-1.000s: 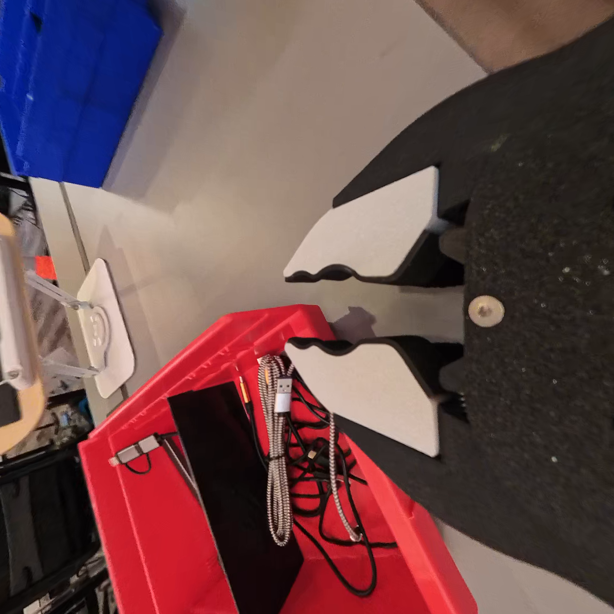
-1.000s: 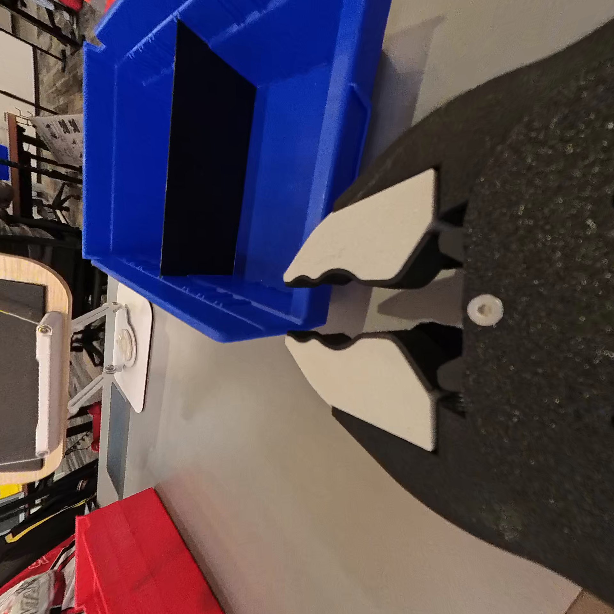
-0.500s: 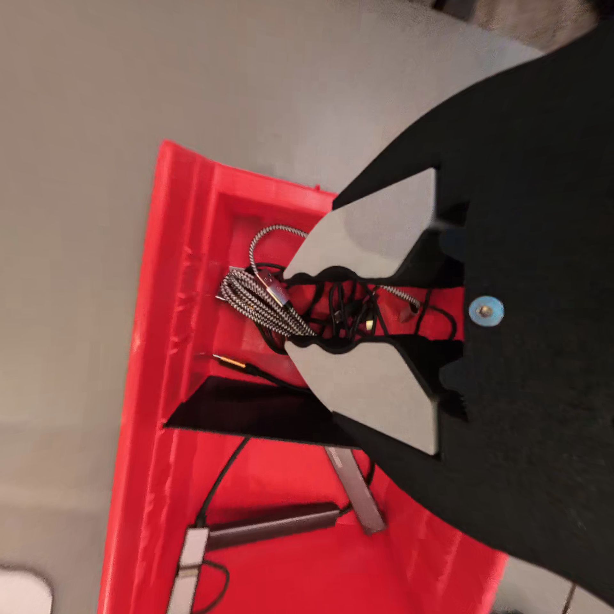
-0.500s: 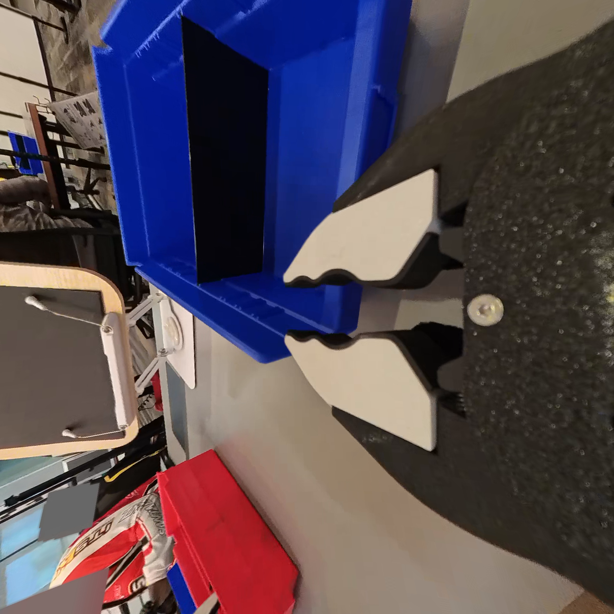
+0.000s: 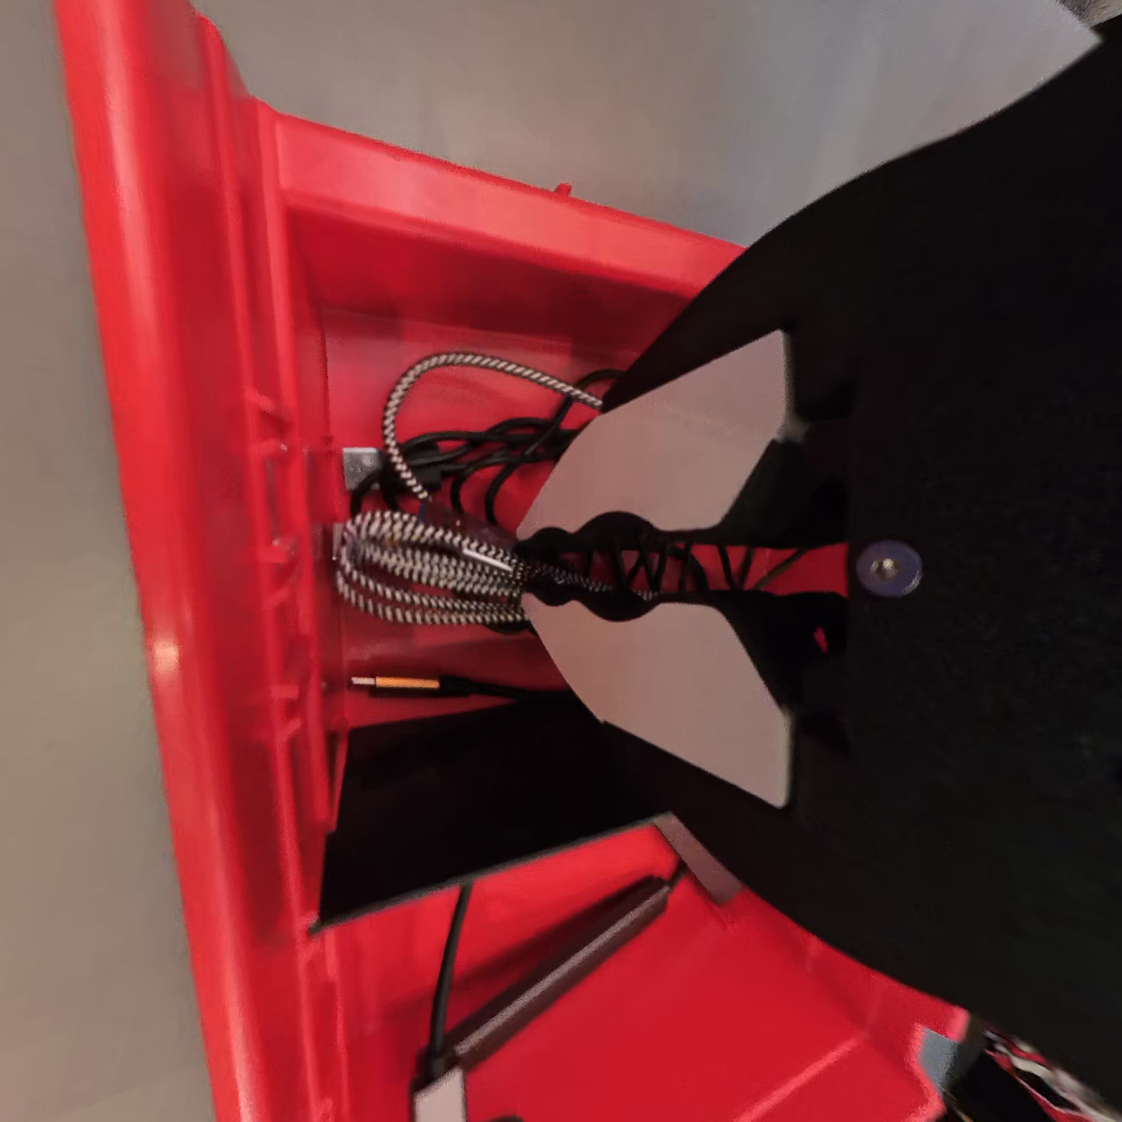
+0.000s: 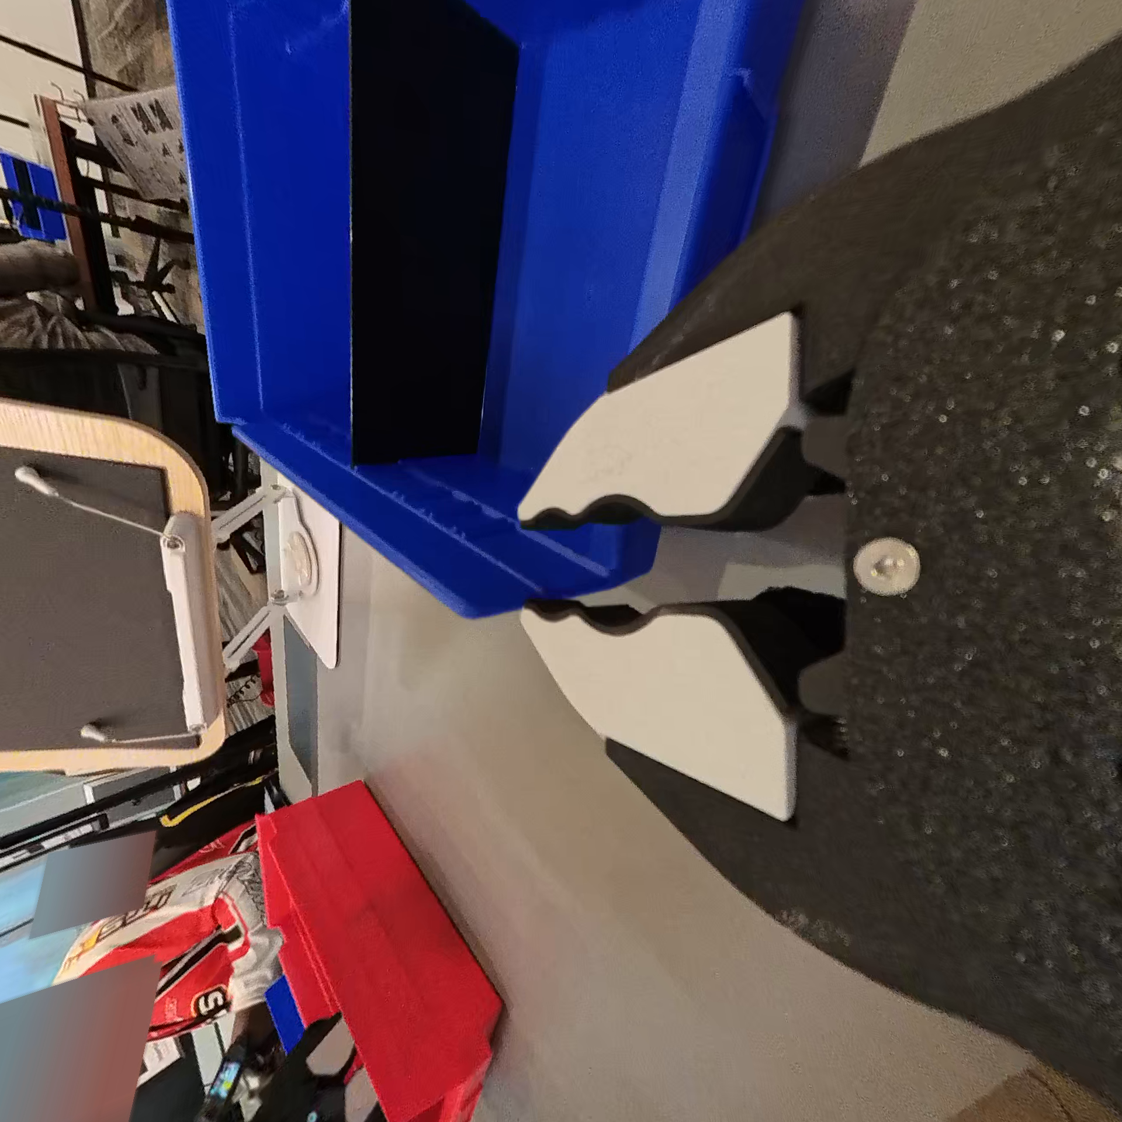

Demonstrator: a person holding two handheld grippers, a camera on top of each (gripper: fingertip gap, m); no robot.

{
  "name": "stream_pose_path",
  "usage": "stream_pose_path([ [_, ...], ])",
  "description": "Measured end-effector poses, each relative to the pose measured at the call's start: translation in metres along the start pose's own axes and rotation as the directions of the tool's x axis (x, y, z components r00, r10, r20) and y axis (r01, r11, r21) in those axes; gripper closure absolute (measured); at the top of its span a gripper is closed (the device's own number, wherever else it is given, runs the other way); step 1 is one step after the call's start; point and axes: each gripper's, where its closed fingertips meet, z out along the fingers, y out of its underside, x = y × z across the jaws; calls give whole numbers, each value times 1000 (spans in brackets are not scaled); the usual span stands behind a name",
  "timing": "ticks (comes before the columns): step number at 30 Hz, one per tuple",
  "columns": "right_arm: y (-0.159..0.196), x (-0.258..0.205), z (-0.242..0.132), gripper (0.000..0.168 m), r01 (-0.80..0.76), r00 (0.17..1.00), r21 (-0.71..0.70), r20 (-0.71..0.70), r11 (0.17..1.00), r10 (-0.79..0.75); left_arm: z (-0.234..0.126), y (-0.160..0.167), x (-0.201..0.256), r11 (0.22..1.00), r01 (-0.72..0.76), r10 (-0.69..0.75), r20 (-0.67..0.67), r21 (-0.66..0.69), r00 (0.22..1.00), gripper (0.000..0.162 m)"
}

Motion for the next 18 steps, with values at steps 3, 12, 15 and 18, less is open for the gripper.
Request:
stream_pose_path([
  [3, 0, -5, -1, 148, 2, 1000, 0, 17, 1000, -2, -13, 4, -9, 999, 42, -43, 92, 17, 995, 159],
  [12, -8, -24, -14, 152, -22, 997, 47, 74, 999, 18, -115, -5, -48, 905, 259, -382, 377, 337, 844, 160],
  [15, -9, -28, -18, 152, -13, 997, 55, 75, 998, 8, -162, -22, -58, 826, 282, -510, 434, 488, 743, 160],
  [18, -12, -31, -21, 153, -21, 996, 71, 83, 997, 15, -205, -56, -59, 775, 234, -568, 484, 588, 665, 160],
])
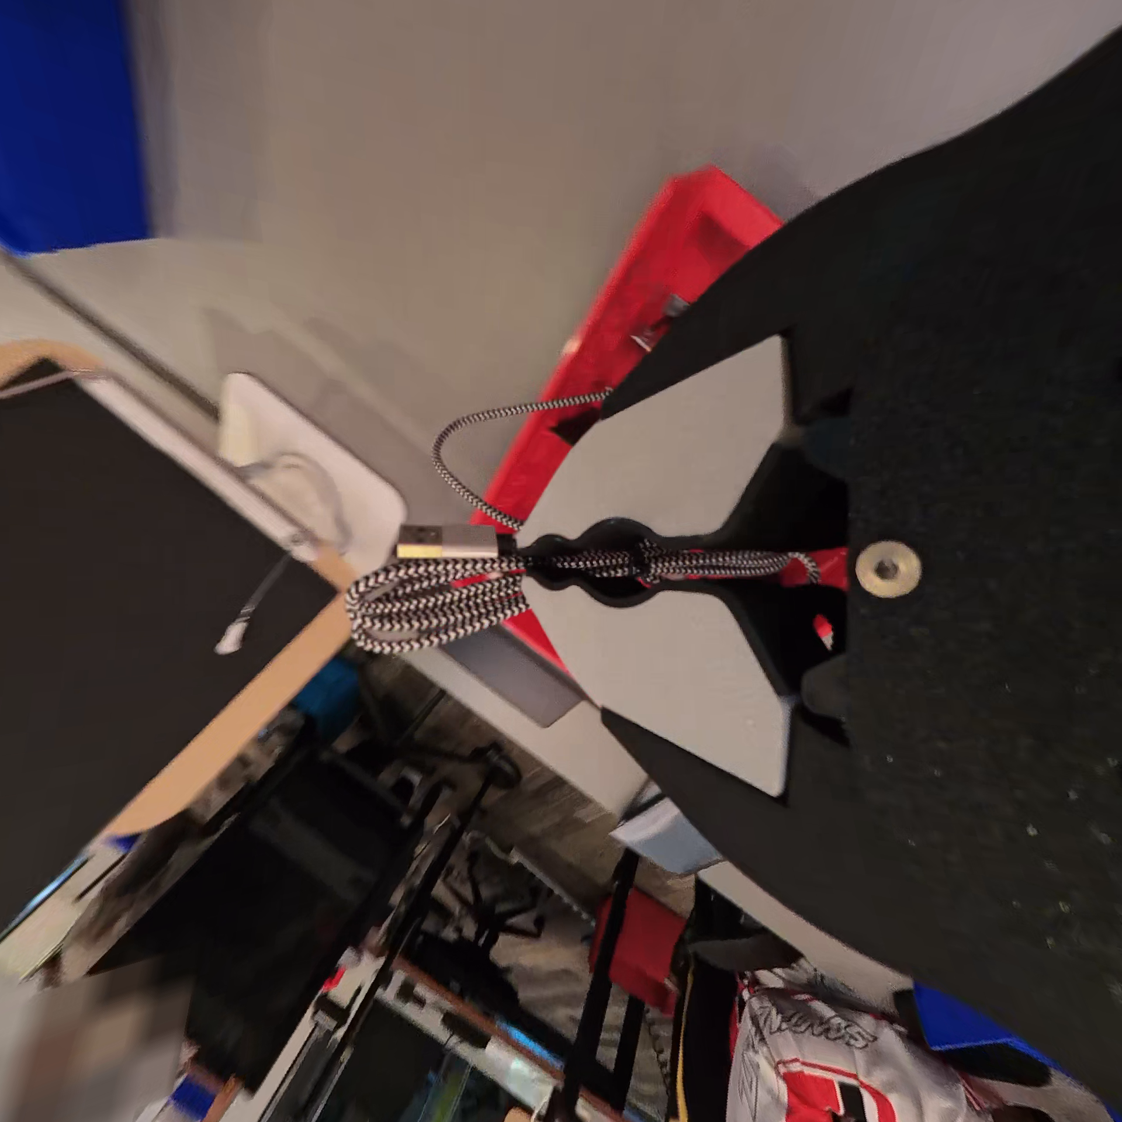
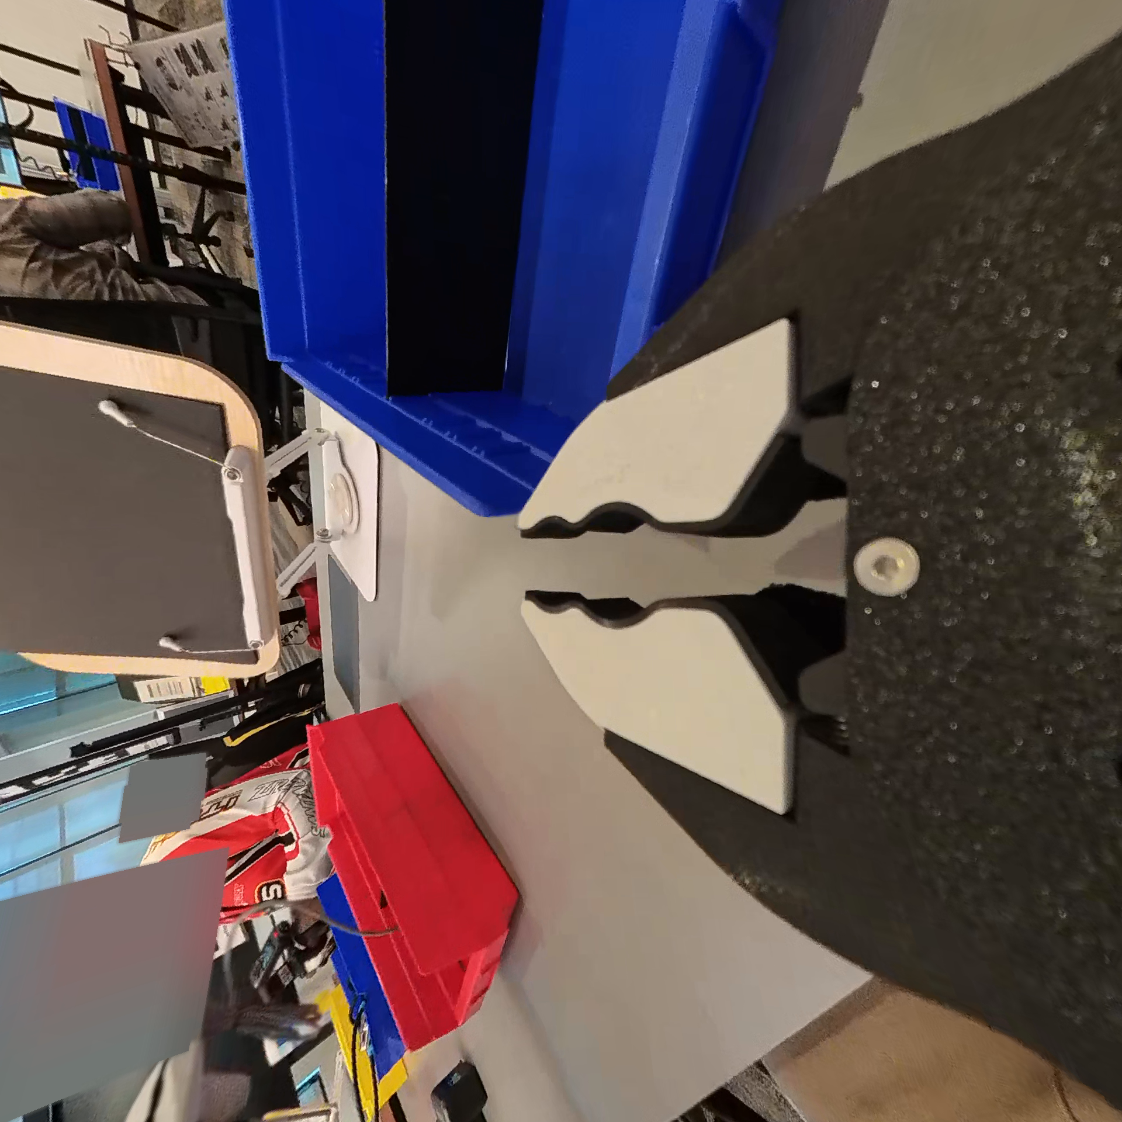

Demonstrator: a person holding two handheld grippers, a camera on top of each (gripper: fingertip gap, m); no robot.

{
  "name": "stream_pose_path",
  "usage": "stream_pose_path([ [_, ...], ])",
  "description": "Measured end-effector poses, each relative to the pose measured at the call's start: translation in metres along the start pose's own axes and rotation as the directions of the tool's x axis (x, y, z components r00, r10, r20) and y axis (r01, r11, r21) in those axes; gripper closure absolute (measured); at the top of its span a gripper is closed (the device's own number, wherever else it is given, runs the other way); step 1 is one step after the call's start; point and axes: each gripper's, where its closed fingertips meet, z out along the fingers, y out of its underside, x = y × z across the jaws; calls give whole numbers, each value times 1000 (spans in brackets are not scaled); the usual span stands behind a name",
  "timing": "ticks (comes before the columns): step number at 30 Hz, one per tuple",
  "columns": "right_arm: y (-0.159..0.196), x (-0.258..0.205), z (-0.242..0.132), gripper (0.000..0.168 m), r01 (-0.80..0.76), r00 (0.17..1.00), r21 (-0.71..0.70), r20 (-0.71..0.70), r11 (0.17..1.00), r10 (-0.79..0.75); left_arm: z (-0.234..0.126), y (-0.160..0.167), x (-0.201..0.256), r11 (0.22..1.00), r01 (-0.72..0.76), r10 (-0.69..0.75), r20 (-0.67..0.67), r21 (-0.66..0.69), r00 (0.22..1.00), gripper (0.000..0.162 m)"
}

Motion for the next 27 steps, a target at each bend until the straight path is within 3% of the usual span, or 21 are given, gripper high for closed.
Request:
stream_pose_path([
  [6, 0, -4, -2, 154, 5, 1000, -3, 3, 1000, -5, -13, -97, 53, 982, 37, -35, -15, 185, 999, 160],
  [9, -1, -7, -4, 154, 8, 1000, 0, 6, 1000, -8, 10, -111, 107, 960, 204, -180, -134, 192, 974, 160],
  [13, 0, -8, -7, 154, 14, 1000, -1, 1, 1000, -14, 66, -73, 183, 924, 383, -374, -227, -2, 899, 160],
  [17, 2, -7, -9, 154, 8, 1000, -14, 0, 1000, -8, 101, -23, 227, 854, 489, -517, -175, -178, 838, 160],
  [23, 4, -14, -9, 154, -20, 999, -25, 29, 999, 20, 109, 16, 259, 735, 612, -669, -164, -292, 725, 160],
  [27, 8, -18, -5, 154, 2, 999, -47, 35, 999, 0, 106, 23, 272, 706, 641, -701, -165, -301, 694, 159],
])
